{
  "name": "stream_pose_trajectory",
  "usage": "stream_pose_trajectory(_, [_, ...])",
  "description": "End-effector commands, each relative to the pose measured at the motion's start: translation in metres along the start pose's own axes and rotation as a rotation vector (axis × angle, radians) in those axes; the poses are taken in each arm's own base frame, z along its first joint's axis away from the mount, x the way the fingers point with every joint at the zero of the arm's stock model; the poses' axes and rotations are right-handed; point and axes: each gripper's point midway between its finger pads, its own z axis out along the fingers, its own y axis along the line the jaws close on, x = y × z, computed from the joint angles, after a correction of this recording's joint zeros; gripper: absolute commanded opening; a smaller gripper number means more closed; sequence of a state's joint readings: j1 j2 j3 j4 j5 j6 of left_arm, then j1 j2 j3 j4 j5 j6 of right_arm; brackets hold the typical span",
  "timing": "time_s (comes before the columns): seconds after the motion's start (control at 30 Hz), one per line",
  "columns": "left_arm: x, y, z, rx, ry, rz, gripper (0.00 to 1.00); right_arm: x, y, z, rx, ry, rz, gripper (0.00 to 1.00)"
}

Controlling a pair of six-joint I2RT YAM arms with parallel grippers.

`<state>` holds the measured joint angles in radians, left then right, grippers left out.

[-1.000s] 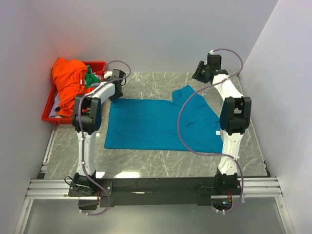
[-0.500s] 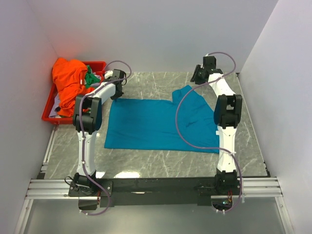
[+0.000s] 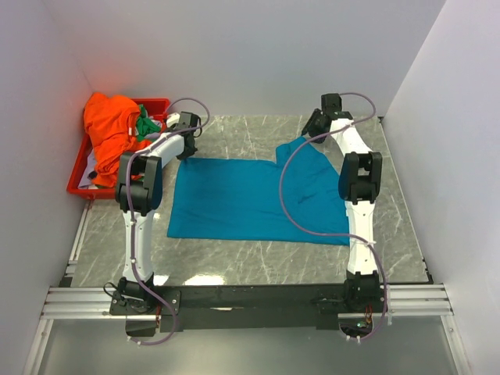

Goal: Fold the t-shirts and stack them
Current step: Fold the tshirt

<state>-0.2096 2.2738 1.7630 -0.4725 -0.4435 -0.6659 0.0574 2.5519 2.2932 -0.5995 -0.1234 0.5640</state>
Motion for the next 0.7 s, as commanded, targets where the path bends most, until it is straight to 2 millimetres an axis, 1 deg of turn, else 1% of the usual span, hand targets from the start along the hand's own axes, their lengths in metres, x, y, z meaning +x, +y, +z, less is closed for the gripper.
stream_pose_trajectory(0.0, [0.008, 0.002, -0.008, 0.021, 0.043, 0.005, 0.17, 0.004, 0.012, 0.004, 0.0, 0.012, 0.06, 0.52])
stream_pose_trajectory(0.07, [0.007, 0.002, -0.009, 0.024, 0.04, 0.006, 0.17, 0.011, 0.011, 0.01, 0.003, 0.032, 0.074, 0.53])
stream_pose_trajectory(0.27, [0.008, -0.001, -0.012, 0.043, 0.046, -0.004, 0.16, 0.029, 0.019, 0.015, -0.001, 0.076, 0.07, 0.52])
stream_pose_trajectory(0.43, [0.009, -0.002, -0.011, 0.05, 0.051, -0.002, 0.16, 0.045, 0.015, 0.019, 0.003, 0.115, 0.069, 0.42])
stream_pose_trajectory(0.5, [0.009, -0.004, -0.011, 0.057, 0.053, -0.003, 0.16, 0.046, 0.014, 0.019, 0.009, 0.116, 0.068, 0.37])
stream_pose_trajectory(0.57, [0.01, -0.005, -0.011, 0.061, 0.055, -0.004, 0.16, 0.045, 0.013, 0.018, 0.011, 0.115, 0.066, 0.35])
stream_pose_trajectory(0.6, [0.01, -0.006, -0.011, 0.066, 0.057, -0.004, 0.16, 0.046, 0.013, 0.015, 0.015, 0.117, 0.062, 0.31])
stream_pose_trajectory(0.67, [0.011, -0.006, -0.012, 0.067, 0.06, -0.005, 0.15, 0.042, 0.015, 0.01, 0.014, 0.107, 0.049, 0.27])
